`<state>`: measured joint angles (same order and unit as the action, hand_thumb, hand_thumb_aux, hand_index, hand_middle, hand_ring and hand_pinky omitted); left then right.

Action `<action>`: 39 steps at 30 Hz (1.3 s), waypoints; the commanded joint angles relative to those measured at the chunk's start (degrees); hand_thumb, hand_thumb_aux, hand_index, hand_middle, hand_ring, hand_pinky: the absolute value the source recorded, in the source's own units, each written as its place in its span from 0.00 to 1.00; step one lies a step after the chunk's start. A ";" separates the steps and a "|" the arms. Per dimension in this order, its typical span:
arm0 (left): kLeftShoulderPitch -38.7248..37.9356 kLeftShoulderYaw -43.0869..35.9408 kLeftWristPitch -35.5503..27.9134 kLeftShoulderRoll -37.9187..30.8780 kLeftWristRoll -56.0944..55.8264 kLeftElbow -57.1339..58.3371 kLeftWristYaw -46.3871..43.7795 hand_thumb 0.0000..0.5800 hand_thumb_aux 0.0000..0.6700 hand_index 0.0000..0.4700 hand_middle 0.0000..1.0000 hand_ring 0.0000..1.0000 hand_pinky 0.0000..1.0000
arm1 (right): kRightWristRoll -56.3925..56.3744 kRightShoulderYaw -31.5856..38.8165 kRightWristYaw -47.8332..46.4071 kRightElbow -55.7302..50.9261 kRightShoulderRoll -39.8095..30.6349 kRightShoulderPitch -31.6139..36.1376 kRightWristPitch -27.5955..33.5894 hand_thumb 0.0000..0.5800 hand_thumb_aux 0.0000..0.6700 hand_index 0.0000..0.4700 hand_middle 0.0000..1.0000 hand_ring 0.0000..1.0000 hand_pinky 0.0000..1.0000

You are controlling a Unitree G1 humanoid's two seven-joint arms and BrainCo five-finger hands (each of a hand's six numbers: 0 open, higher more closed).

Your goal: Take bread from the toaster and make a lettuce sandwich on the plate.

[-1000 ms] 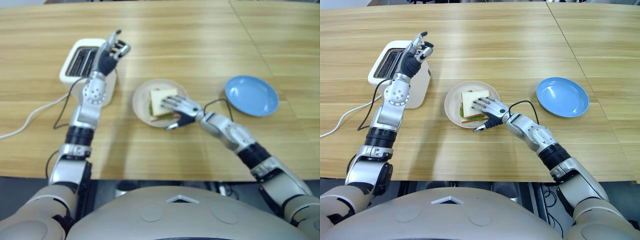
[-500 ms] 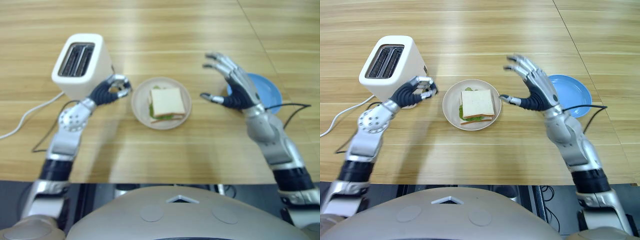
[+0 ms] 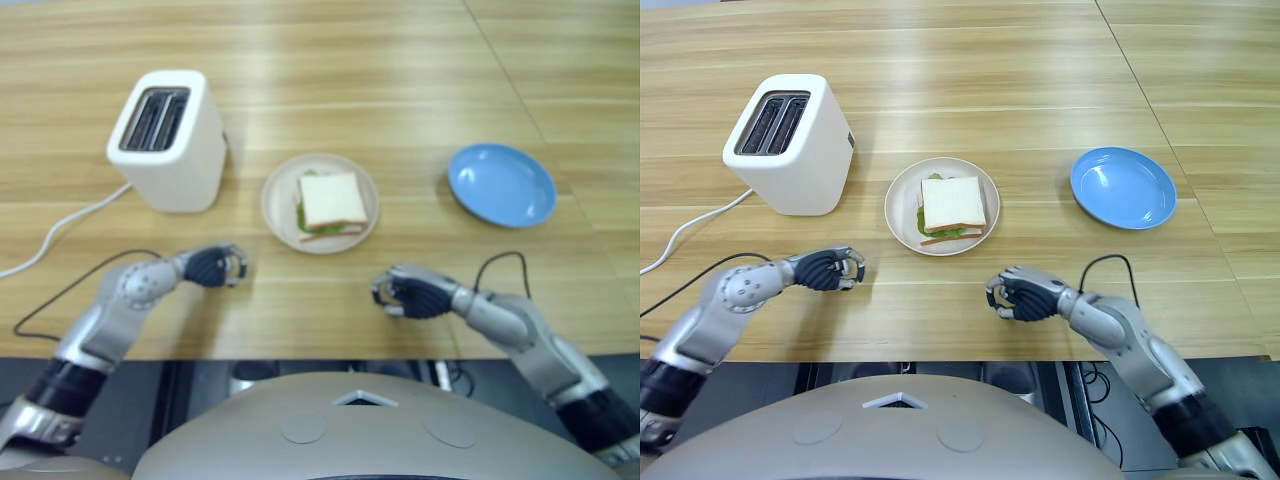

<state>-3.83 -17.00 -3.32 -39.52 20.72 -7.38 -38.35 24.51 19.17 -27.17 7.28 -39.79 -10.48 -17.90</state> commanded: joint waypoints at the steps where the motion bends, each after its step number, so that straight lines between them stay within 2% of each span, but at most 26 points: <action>1: 4.95 -5.26 -0.10 4.56 3.67 9.40 1.29 1.00 1.00 0.98 1.00 1.00 1.00 | 7.47 4.12 2.82 -11.64 3.07 6.86 -0.32 1.00 1.00 0.98 1.00 1.00 1.00; 5: 12.54 -6.98 1.51 9.84 5.93 19.91 6.07 1.00 1.00 0.98 1.00 1.00 1.00 | 12.92 7.18 7.85 -24.19 6.50 16.47 -1.82 1.00 1.00 0.98 1.00 1.00 1.00; 9: 21.72 -6.91 4.26 15.49 6.85 31.86 12.23 1.00 1.00 0.98 1.00 1.00 1.00 | 18.09 9.91 16.30 -39.82 10.34 28.81 -3.25 1.00 1.00 0.98 1.00 1.00 1.00; 15: 33.83 -3.24 5.87 20.90 6.73 49.19 26.34 1.00 0.98 0.96 1.00 1.00 1.00 | 24.49 13.01 36.60 -58.56 14.97 45.34 -4.97 1.00 1.00 0.98 1.00 1.00 1.00; 16: 35.41 -2.28 6.01 21.44 6.32 51.60 28.98 0.78 0.53 0.52 1.00 1.00 1.00 | 25.75 13.70 40.56 -60.77 15.40 47.46 -4.89 0.81 0.56 0.55 0.00 0.00 0.00; 17: 36.66 -1.23 6.28 21.90 5.75 53.71 31.18 0.46 0.27 0.26 1.00 1.00 1.00 | 26.43 13.99 43.90 -62.62 15.72 49.11 -4.91 0.00 0.00 0.00 0.00 0.00 0.00; 18: 37.70 -0.58 6.55 22.08 5.55 55.60 33.14 0.46 0.27 0.26 1.00 1.00 1.00 | 26.96 14.18 46.60 -64.08 15.86 50.41 -4.79 0.00 0.00 0.00 0.00 0.00 0.00; 19: 38.37 0.06 7.06 22.08 5.37 56.91 35.00 0.00 0.00 0.00 0.00 0.00 0.00 | 27.43 14.41 49.06 -64.92 15.70 51.25 -4.79 0.00 0.00 0.00 0.00 0.00 0.00; 22: 38.68 3.18 9.77 21.76 3.54 57.49 40.08 0.00 0.00 0.00 0.00 0.00 0.00 | 26.54 13.28 54.03 -63.92 14.05 50.95 -5.86 0.00 0.00 0.00 0.00 0.00 0.00; 26: 35.62 8.14 17.16 22.10 -1.51 51.21 43.48 0.00 0.00 0.00 0.00 0.00 0.00 | 18.54 6.91 54.29 -54.94 10.89 44.63 -10.60 0.00 0.00 0.00 0.00 0.00 0.00; 30: 31.89 15.32 24.57 25.72 -11.53 43.33 43.61 0.00 0.00 0.00 0.00 0.00 0.00 | -0.38 -3.73 46.80 -44.09 12.52 34.98 -15.87 0.00 0.00 0.00 0.00 0.00 0.00; 34: 30.42 18.55 26.55 29.10 -17.41 41.17 41.49 0.00 0.00 0.00 0.00 0.00 0.00 | -18.83 -11.07 36.71 -36.31 18.24 28.53 -14.44 0.00 0.00 0.00 0.00 0.00 0.00; 39: 30.64 20.75 26.16 31.26 -21.34 42.21 39.43 0.00 0.00 0.00 0.00 0.00 0.00 | -26.61 -15.75 29.99 -35.51 22.60 27.06 -11.73 0.00 0.00 0.00 0.00 0.00 0.00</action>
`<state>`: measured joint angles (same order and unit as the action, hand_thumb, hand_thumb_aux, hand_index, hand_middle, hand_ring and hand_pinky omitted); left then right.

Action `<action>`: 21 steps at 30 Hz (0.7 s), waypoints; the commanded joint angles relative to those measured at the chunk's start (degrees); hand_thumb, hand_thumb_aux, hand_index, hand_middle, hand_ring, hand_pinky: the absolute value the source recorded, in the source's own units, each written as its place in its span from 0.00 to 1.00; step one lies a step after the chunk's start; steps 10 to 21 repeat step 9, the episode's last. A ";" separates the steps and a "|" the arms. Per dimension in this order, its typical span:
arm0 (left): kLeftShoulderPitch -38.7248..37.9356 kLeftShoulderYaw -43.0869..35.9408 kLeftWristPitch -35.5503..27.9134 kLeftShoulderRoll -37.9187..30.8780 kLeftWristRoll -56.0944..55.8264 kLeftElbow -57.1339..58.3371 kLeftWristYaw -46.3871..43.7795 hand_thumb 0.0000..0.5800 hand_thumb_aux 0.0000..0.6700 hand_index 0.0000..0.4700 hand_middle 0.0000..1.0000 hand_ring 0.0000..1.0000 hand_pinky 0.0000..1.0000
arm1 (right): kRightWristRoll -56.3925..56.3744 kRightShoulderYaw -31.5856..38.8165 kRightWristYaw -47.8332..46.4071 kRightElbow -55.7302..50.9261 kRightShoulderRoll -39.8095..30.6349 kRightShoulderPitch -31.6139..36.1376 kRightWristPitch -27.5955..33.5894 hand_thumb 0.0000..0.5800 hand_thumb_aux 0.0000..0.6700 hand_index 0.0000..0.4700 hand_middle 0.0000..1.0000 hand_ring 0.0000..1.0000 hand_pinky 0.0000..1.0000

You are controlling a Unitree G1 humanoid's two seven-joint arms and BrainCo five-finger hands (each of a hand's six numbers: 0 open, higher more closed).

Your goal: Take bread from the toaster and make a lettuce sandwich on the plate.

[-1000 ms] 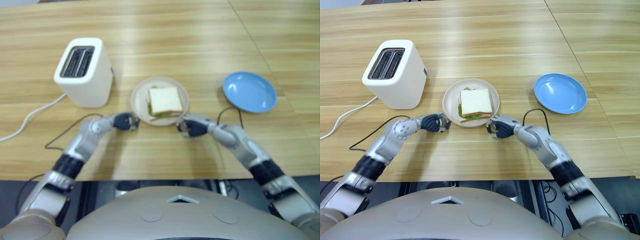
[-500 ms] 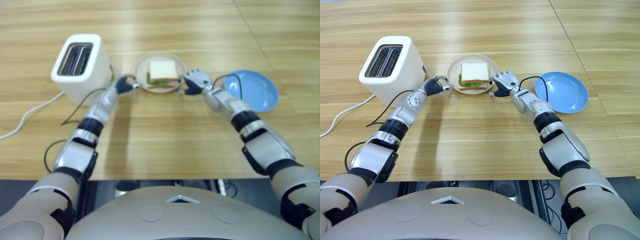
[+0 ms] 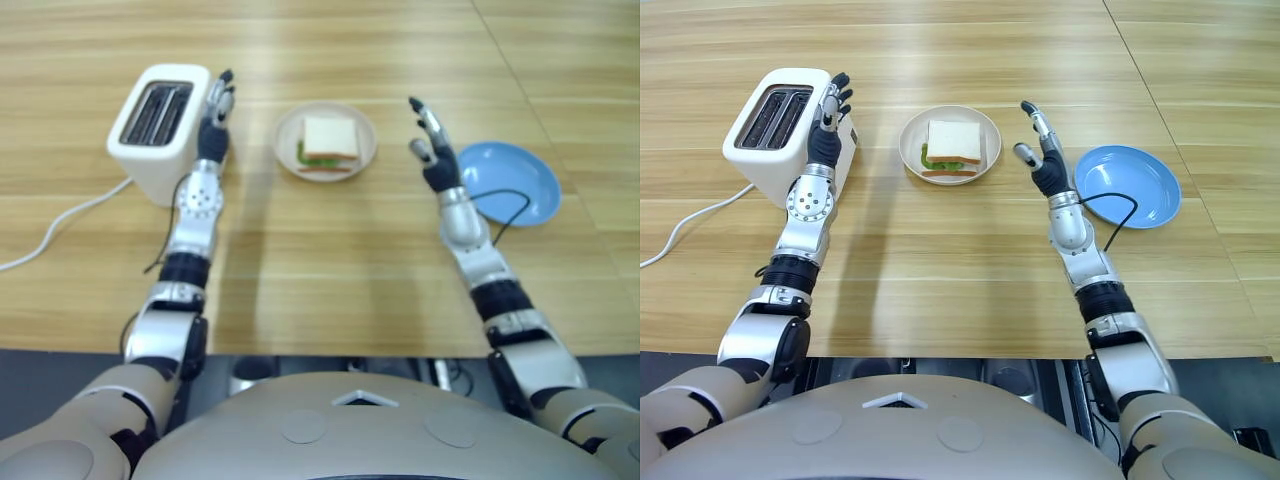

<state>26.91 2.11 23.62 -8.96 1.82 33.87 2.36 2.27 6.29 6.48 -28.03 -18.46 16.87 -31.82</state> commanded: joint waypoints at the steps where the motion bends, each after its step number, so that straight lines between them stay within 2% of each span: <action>1: 0.16 2.10 -1.07 1.04 -3.44 1.60 -1.99 0.00 0.00 0.00 0.00 0.00 0.00 | -5.82 -3.67 -4.75 -1.08 2.20 -0.15 2.58 0.00 0.00 0.00 0.00 0.00 0.00; 9: 0.13 2.48 -2.51 0.94 -4.25 2.95 -4.57 0.00 0.00 0.00 0.00 0.00 0.00 | -8.67 -8.05 -8.63 -3.53 6.68 0.04 3.22 0.00 0.00 0.00 0.00 0.00 0.00; 21: 0.13 2.48 -2.51 0.94 -4.25 2.95 -4.57 0.00 0.00 0.00 0.00 0.00 0.00 | -8.67 -8.05 -8.63 -3.53 6.68 0.04 3.22 0.00 0.00 0.00 0.00 0.00 0.00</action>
